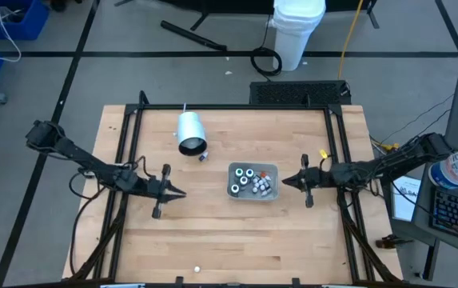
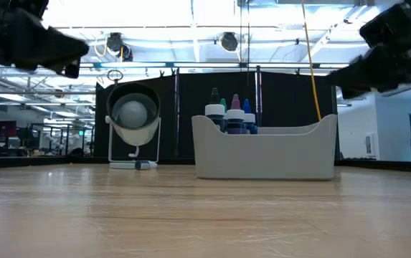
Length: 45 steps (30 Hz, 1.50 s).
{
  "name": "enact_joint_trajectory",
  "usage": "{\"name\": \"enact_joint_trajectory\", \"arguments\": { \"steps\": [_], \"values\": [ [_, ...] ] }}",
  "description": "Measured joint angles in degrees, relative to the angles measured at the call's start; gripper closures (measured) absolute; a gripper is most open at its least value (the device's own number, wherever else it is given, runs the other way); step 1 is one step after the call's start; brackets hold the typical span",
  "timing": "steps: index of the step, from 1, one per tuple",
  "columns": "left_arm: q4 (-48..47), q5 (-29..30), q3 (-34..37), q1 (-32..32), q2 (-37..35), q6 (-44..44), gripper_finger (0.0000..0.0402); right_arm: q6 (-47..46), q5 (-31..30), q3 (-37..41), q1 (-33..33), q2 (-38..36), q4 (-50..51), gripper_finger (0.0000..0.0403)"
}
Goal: Pick & Place food coloring
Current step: Put the small orange food coloring bottle into the white bin
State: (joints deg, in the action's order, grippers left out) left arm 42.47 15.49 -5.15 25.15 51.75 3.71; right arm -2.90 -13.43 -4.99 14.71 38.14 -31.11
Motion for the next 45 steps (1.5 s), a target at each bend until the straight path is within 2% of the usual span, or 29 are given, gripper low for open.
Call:
{"name": "enact_joint_trajectory", "arguments": {
  "steps": [4,9,13,16,21,24,28,32,37,40,45],
  "values": [
    [2.74,1.62,-0.02,0.00,-0.03,1.86,0.0361,0.41,-1.76,-10.41,2.71,5.80,6.63,0.0403],
    [0.27,1.22,-0.04,0.00,0.00,1.97,0.0360,-1.32,-3.00,-23.99,6.54,19.52,15.97,0.0403],
    [-1.17,1.19,-0.04,0.01,0.00,2.06,0.0360,-2.16,-2.74,-36.35,9.24,33.04,17.94,0.0403],
    [-1.74,1.18,-0.04,0.02,0.00,2.52,0.0360,-0.48,-0.30,-44.21,10.92,42.83,18.79,0.0403],
    [-1.86,1.18,-0.04,0.01,0.00,2.94,0.0360,2.08,1.84,-56.87,13.52,57.18,15.69,0.0399],
    [-1.89,1.18,-0.04,0.02,0.00,4.22,0.0360,2.56,2.03,-64.68,14.36,64.40,15.42,0.0379],
    [-1.92,1.17,-0.04,0.00,0.00,5.47,0.0360,3.87,2.00,-73.30,14.67,71.88,14.78,0.0324],
    [-1.96,1.18,-0.04,0.02,0.00,5.61,0.0360,3.85,3.95,-78.98,14.40,78.37,14.49,0.0252],
    [-2.02,1.18,-0.04,0.00,0.00,5.61,0.0360,0.21,14.55,-82.09,13.49,84.48,9.63,0.0181],
    [-2.02,1.18,-0.04,0.01,0.00,5.61,0.0360,-0.86,15.17,-82.78,13.49,87.42,6.73,0.0166],
    [-1.98,1.18,-0.04,0.00,0.00,6.09,0.0360,-0.91,15.21,-82.79,13.40,90.91,1.39,0.0174]
  ]
}}
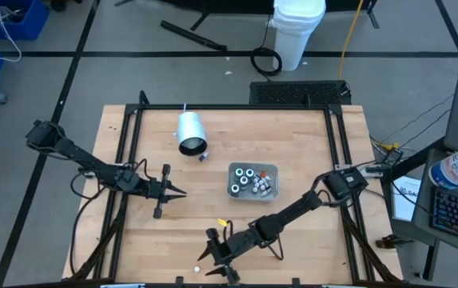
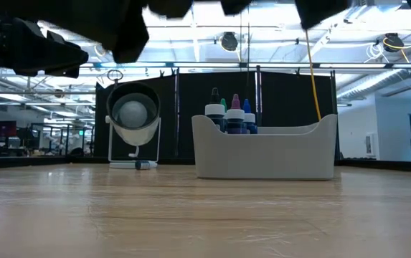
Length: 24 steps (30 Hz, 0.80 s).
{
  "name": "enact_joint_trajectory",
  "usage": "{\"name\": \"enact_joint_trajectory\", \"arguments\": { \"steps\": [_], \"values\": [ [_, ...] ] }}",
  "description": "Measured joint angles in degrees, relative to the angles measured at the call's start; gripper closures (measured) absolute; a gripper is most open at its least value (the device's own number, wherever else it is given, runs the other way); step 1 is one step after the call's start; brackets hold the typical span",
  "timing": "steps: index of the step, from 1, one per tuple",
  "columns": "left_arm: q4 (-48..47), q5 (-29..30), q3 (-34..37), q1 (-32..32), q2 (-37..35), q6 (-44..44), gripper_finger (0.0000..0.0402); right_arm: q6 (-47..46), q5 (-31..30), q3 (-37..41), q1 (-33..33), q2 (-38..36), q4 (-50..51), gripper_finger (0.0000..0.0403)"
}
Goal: Pick & Place food coloring
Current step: Put the small orange food coloring bottle into the white bin
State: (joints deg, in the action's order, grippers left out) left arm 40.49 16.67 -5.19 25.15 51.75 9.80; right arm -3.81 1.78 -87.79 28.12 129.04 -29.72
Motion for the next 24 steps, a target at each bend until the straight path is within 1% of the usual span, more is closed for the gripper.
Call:
{"name": "enact_joint_trajectory", "arguments": {
  "steps": [4,9,12,15,17,19,22,24],
  "values": [
    [0.00,0.00,0.00,0.02,0.00,0.05,0.0360,-0.03,0.00,0.00,-0.04,1.61,-2.69,0.0185],
    [0.00,0.00,0.00,0.01,0.00,0.51,0.0360,0.43,-0.08,0.00,-0.30,1.45,-0.82,0.0190],
    [0.01,0.00,0.00,0.01,0.00,0.24,0.0360,3.69,-1.48,0.10,-0.30,-3.35,7.09,0.0193],
    [0.07,-0.13,0.00,0.02,0.00,-1.86,0.0360,6.88,-7.79,-0.13,0.09,-11.73,20.60,0.0210],
    [0.27,-0.32,0.00,0.17,0.00,-3.12,0.0360,8.35,-10.24,0.52,0.09,-16.71,27.23,0.0233],
    [1.08,-0.77,-0.78,0.90,-0.02,-3.48,0.0360,10.14,-10.68,3.59,0.32,-21.75,29.25,0.0265],
    [0.78,-1.68,-3.51,2.80,-0.17,-3.52,0.0360,11.91,-10.83,11.05,1.03,-30.12,26.37,0.0325],
    [-3.99,-1.53,-5.78,4.48,-0.11,-4.01,0.0362,12.04,-10.89,17.79,1.62,-35.83,21.99,0.0369]
  ]
}}
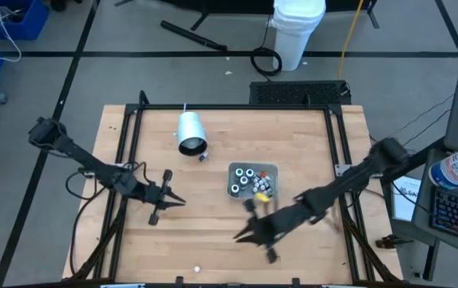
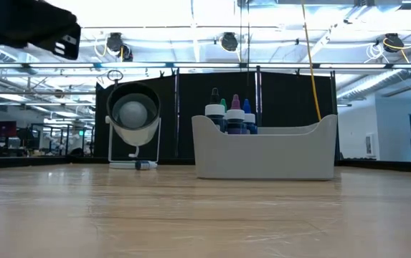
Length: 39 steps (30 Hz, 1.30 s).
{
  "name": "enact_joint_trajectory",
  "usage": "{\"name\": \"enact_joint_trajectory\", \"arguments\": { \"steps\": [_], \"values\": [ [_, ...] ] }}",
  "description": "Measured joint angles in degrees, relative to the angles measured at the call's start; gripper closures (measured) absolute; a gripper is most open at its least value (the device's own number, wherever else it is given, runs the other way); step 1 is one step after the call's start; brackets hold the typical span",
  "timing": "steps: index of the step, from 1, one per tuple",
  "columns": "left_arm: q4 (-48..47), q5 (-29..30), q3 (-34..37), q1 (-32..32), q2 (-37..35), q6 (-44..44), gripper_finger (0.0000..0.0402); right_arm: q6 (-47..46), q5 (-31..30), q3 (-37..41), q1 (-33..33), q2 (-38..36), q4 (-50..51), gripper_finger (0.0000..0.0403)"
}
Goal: Pick & Place food coloring
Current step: Put the small orange food coloring bottle into the white bin
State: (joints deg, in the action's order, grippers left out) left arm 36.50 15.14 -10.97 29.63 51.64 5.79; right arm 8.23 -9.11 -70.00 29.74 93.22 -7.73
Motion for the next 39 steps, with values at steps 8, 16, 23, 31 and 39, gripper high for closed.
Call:
{"name": "enact_joint_trajectory", "arguments": {
  "steps": [8,16,23,31,39],
  "values": [
    [-12.01,7.35,-7.58,5.62,5.36,-3.20,0.0395,-2.74,-7.55,32.81,0.72,-21.45,-24.91,0.0395],
    [-26.21,10.51,-19.63,6.86,14.27,-7.52,0.0395,-4.11,-11.95,50.41,1.88,-28.13,-39.37,0.0402],
    [-46.19,4.35,-35.96,6.99,23.06,-12.60,0.0396,-1.40,-11.76,58.65,1.33,-32.21,-48.64,0.0402],
    [-54.05,-4.27,-47.14,8.90,33.08,-15.31,0.0386,-1.09,-11.65,63.05,1.06,-40.41,-48.65,0.0402],
    [-67.74,-6.97,-64.16,11.18,48.02,-29.89,0.0352,-2.14,-11.62,65.48,1.11,-44.62,-48.59,0.0402]
  ]
}}
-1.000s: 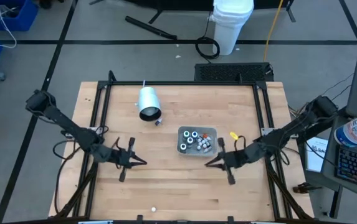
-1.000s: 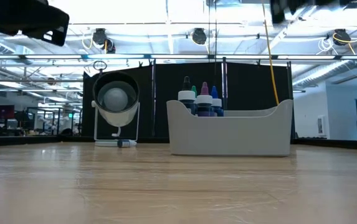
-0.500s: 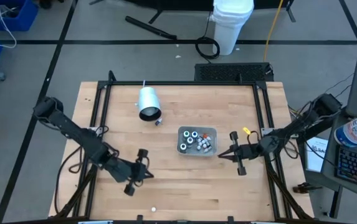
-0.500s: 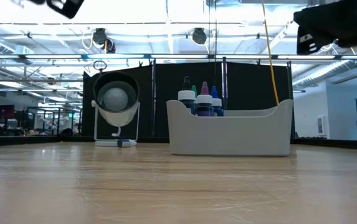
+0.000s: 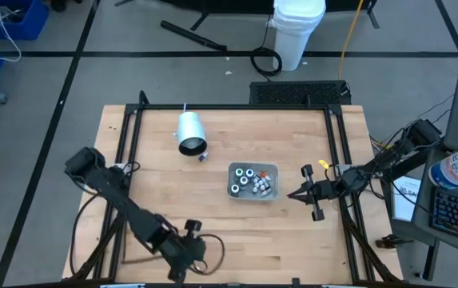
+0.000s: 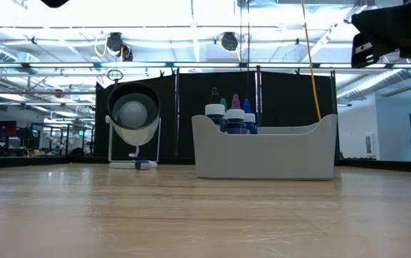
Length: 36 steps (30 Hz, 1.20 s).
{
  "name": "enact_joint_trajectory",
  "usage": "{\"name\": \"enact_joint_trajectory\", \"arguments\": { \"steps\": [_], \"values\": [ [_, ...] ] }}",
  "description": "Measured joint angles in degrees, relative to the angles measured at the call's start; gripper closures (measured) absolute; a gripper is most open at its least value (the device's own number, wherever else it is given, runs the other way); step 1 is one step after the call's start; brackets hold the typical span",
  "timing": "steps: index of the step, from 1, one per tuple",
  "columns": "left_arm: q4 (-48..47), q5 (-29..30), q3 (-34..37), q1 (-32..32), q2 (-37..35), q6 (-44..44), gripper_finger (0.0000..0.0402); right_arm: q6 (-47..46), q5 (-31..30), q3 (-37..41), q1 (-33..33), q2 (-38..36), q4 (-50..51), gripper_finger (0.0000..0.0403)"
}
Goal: Pick & Place food coloring
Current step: Put the small orange food coloring bottle into the white bin
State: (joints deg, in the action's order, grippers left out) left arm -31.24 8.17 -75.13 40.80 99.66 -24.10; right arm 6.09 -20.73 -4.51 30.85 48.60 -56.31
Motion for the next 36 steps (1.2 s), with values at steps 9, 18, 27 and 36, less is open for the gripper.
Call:
{"name": "enact_joint_trajectory", "arguments": {
  "steps": [9,18,27,36],
  "values": [
    [-10.36,-8.93,-15.77,1.27,13.23,-1.96,0.0231,-0.46,0.02,-0.02,0.00,-0.32,-0.41,0.0402],
    [-14.17,-11.16,-19.10,1.41,17.71,-2.87,0.0167,-0.27,0.24,-0.02,0.00,-0.35,-0.50,0.0402],
    [-15.33,-12.68,-19.08,0.92,19.46,-2.79,0.0163,0.54,0.24,-0.04,0.00,-0.35,-0.76,0.0402],
    [-15.80,-13.52,-18.93,0.78,22.31,-1.94,0.0163,0.20,0.21,-0.04,0.00,-0.35,-0.85,0.0402]
  ]
}}
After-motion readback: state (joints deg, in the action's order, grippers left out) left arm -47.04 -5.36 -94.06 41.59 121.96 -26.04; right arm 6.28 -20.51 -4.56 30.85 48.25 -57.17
